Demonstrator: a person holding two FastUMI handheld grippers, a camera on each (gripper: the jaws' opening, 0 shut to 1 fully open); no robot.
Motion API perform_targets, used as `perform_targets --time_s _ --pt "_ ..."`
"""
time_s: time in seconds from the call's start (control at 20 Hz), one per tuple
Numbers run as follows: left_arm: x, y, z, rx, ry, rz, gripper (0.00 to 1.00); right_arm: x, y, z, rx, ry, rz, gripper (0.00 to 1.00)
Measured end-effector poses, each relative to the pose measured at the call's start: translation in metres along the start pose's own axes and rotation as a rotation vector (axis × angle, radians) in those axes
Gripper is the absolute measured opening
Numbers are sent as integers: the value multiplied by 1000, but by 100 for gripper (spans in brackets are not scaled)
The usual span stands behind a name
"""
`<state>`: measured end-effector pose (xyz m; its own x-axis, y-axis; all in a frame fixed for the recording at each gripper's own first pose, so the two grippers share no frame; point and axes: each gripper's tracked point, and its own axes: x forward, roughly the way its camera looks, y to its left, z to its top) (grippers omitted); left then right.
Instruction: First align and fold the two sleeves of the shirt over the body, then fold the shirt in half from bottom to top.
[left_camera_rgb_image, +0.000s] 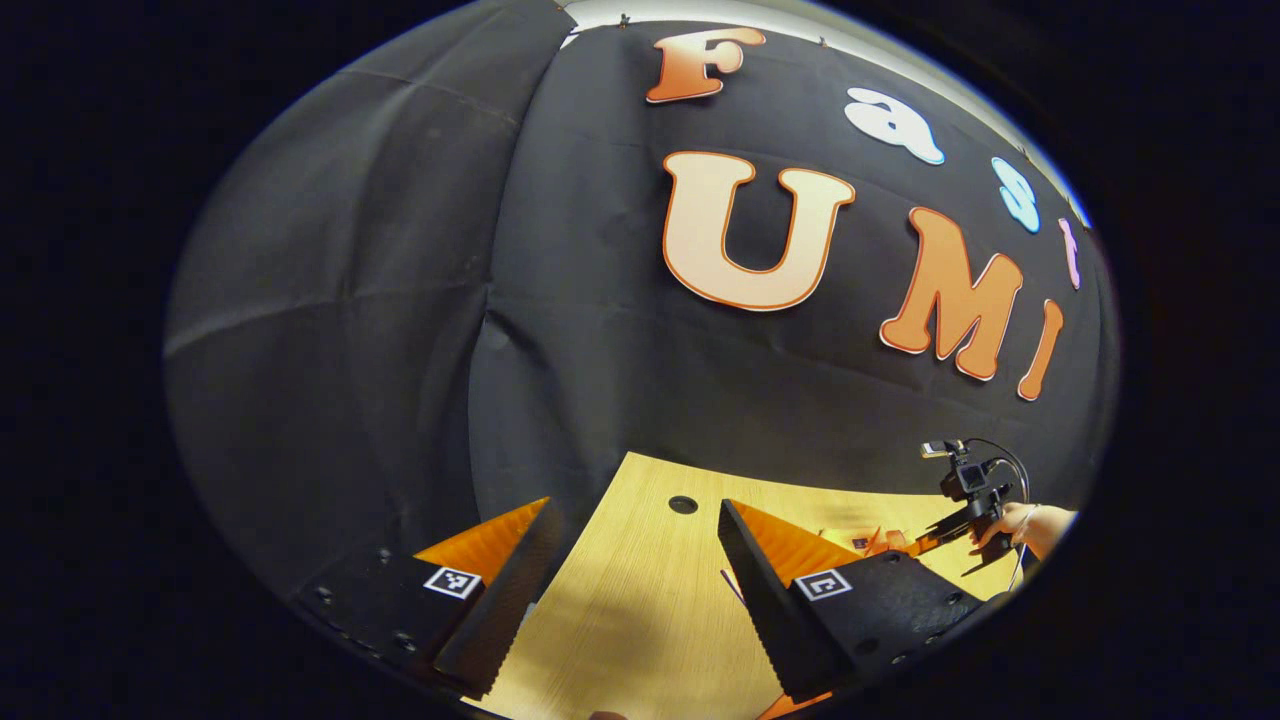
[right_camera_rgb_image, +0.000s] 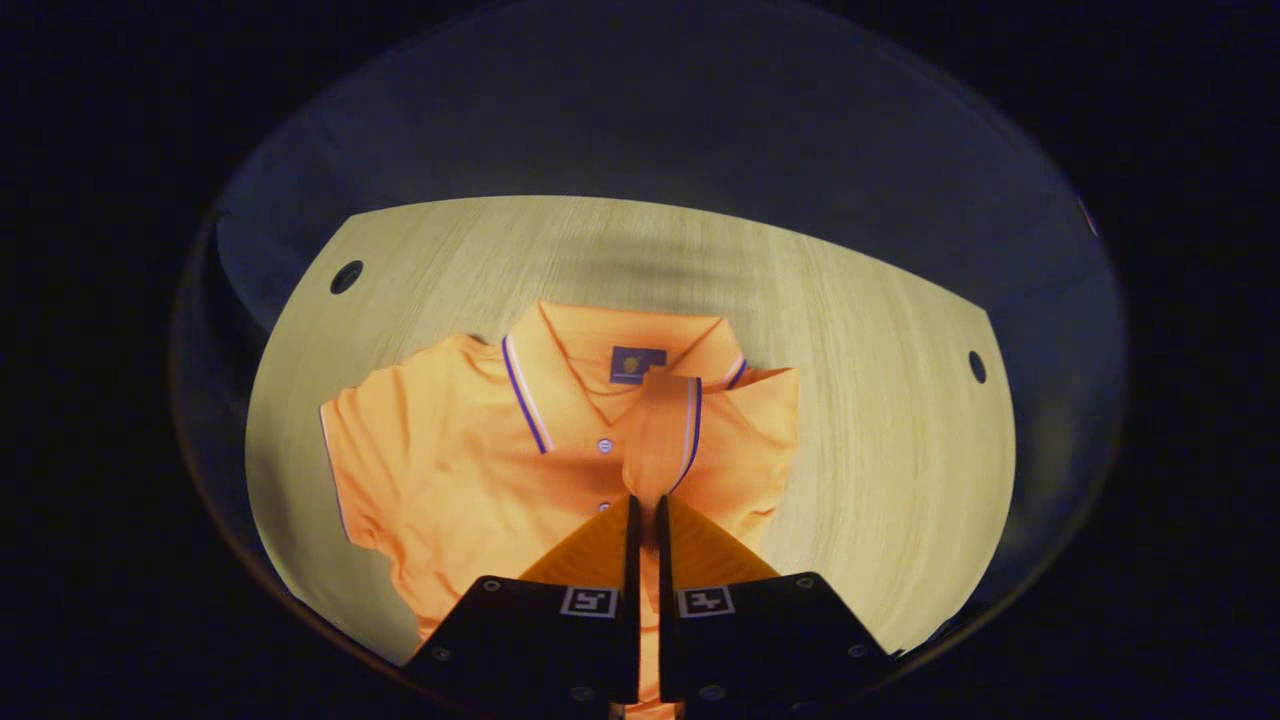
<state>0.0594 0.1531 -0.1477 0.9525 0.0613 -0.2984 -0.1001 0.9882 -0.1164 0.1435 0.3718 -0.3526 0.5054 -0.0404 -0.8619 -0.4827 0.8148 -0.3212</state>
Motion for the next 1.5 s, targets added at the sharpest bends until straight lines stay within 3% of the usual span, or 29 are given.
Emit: perform_targets --time_s 0.1,0.15,0.2,0.25,0.35,0.45,0.75,1.0,1.2,1.5 --pt "1 -1 -4 -5 12 -5 98 -3 23 2 -1 -2 88 22" --pt "1 -2 -7 -8 16 -8 98 -5 34 1 10 4 128 39" --pt "3 -3 -7 -12 21 -10 98 -6 42 2 34 4 163 42" --pt "3 -6 -9 -17 28 -13 98 -9 47 6 56 -12 191 64" --pt "5 -11 -15 -30 44 -22 98 -14 43 14 89 -58 196 89" --pt "8 -18 -22 -45 67 -32 98 -21 34 19 104 -104 183 99" --pt "30 -59 -50 -85 169 -90 98 -59 -6 38 120 -261 128 98" --pt "60 -112 -105 -161 361 -159 98 -112 -59 60 134 -432 71 98" --pt "99 -139 -154 -147 535 -147 98 -153 -104 67 145 -550 12 98" --pt "144 -154 -236 -185 839 -68 98 -209 -153 63 196 -659 38 98"
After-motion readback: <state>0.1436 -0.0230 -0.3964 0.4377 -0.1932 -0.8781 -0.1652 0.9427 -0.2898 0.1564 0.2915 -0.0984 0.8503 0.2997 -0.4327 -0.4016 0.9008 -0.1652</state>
